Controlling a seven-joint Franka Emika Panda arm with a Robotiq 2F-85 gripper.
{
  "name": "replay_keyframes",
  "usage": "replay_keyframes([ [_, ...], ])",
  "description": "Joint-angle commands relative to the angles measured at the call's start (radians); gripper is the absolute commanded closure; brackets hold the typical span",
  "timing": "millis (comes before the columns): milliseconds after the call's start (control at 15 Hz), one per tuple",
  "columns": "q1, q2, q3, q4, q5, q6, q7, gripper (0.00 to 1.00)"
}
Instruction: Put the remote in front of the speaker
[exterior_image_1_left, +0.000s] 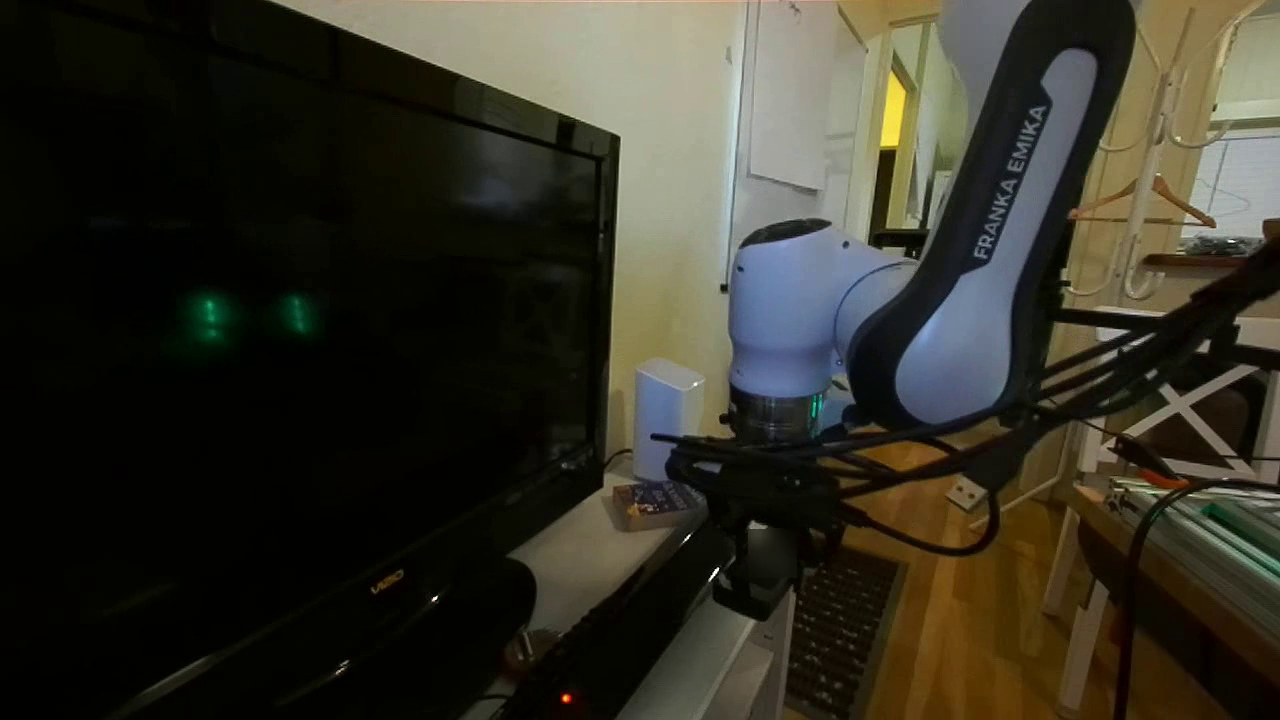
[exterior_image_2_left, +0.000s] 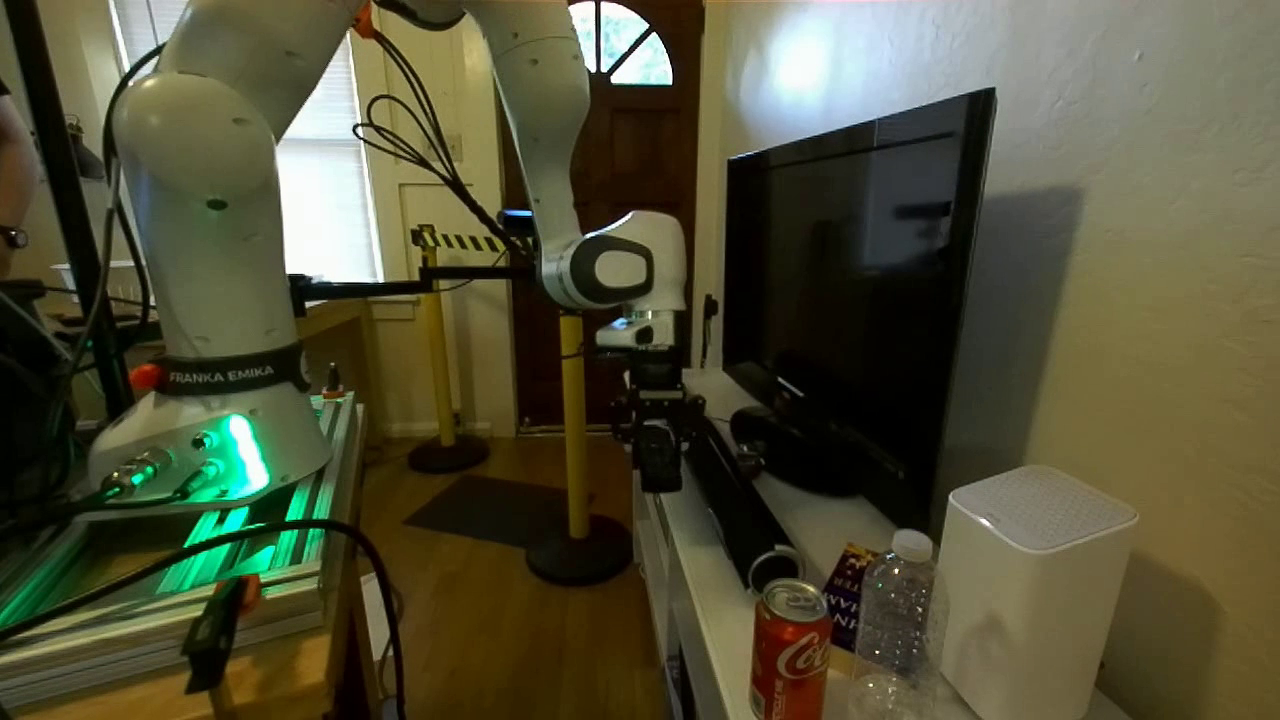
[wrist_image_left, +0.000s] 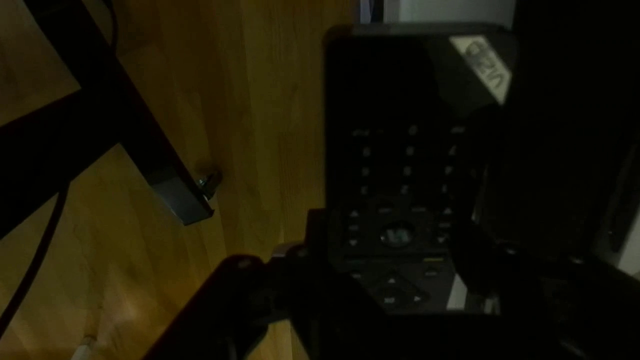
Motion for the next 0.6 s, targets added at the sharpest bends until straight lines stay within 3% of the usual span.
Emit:
replay_keyframes([
  [0, 0.041, 0.076, -0.012, -0.011, 0.025, 0.113, 0.027, 0.64],
  [533, 0.070, 0.213, 0.001, 0.076, 0.125, 0.164, -0.011, 0.64],
])
